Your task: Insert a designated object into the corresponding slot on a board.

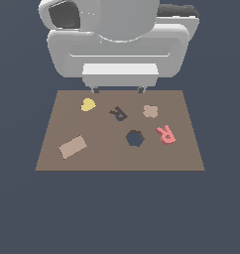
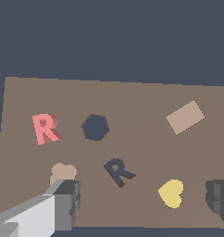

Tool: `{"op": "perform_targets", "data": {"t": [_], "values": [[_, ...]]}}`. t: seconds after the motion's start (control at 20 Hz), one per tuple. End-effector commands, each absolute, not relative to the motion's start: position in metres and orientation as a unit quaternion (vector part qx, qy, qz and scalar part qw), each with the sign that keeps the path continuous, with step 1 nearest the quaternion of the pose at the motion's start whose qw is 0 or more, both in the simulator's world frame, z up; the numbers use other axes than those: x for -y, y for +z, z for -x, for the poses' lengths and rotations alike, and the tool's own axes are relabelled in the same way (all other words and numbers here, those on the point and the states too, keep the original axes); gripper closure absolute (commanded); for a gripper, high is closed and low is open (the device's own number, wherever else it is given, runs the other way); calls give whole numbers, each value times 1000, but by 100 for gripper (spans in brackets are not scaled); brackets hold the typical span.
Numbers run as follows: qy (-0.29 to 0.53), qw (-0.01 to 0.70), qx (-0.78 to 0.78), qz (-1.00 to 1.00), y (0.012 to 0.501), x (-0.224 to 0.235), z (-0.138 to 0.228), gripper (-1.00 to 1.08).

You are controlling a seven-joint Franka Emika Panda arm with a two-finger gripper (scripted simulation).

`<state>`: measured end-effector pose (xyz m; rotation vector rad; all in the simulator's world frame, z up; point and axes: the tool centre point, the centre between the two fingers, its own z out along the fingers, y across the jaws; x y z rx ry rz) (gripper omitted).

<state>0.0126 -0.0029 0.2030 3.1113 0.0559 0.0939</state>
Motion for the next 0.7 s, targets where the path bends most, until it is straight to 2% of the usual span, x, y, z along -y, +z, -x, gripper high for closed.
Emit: {"op": "perform_targets", "data": {"t": [0.0, 0.3, 0.65], "values": [[30, 14, -18, -999, 203, 3, -13, -92], [28, 13, -25, -999, 194, -5, -16, -92], [22, 9, -51, -998, 160, -36, -25, -92]]}}
